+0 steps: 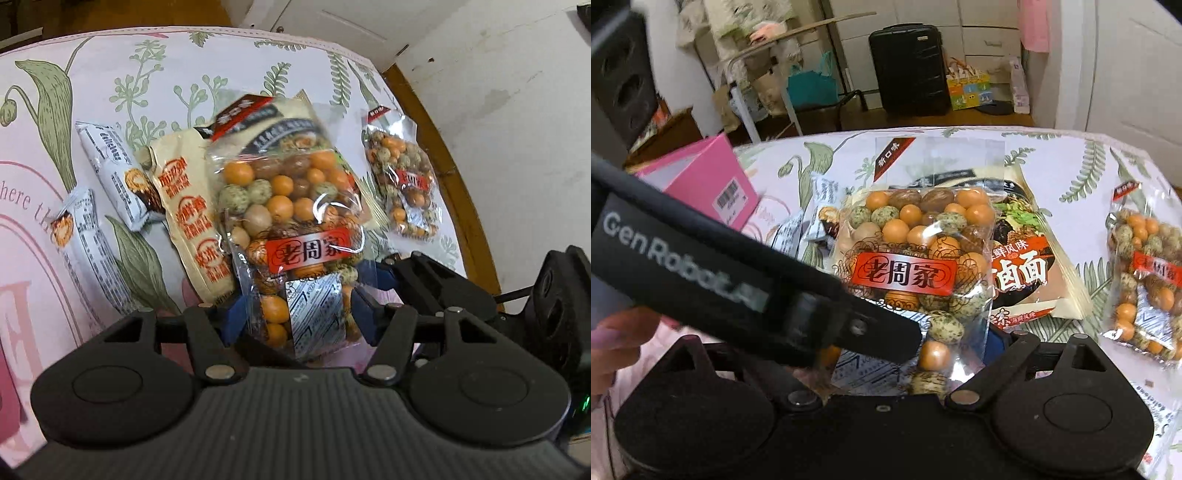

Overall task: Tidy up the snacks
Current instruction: 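Grasp the clear peanut bag with red label with the left tool while the right tool grips it too, then carry the peanut bag into the pink box while both tools open to release it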

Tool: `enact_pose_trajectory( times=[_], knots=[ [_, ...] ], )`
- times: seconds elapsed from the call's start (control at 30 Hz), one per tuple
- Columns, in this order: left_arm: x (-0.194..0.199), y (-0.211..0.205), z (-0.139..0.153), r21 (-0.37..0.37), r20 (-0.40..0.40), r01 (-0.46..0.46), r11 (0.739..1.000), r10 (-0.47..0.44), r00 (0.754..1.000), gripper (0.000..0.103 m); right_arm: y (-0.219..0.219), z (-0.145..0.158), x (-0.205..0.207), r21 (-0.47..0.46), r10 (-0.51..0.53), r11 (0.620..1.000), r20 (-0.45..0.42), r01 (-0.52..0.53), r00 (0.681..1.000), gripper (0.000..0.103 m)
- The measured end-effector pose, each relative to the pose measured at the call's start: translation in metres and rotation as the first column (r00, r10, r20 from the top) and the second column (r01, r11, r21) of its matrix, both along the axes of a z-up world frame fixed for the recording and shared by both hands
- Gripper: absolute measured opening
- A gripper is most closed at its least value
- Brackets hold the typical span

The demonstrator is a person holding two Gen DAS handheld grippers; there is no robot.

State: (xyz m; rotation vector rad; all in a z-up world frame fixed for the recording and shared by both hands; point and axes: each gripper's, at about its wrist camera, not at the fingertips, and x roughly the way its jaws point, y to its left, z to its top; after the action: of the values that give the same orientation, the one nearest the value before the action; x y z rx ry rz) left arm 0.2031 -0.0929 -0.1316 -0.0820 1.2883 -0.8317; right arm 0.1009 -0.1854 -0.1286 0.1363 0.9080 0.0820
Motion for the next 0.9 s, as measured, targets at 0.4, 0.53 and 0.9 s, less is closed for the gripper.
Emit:
enact_pose_trajectory(
  times=[0.4,0.53,0.9],
  knots=[
    [-0.026,0.010,0.031,0.013,0.019,-0.013,1.000,0.013,1.000,0.058,0.013,0.026,-0.025,-0.064,0.024,0.998,0.046,-0.021,0.999,0.092],
    [-0.038,0.017,0.043,0.034,0.025,0.001,0.999,-0.002,1.000,0.058,0.019,0.038,-0.033,-0.056,0.034,0.998,0.035,-0.032,0.999,0.092],
    [-0.075,0.062,0.088,0.043,0.039,-0.004,0.999,0.002,0.999,0.058,0.058,0.081,-0.061,-0.082,0.113,0.991,0.035,-0.110,0.993,0.092]
  ],
)
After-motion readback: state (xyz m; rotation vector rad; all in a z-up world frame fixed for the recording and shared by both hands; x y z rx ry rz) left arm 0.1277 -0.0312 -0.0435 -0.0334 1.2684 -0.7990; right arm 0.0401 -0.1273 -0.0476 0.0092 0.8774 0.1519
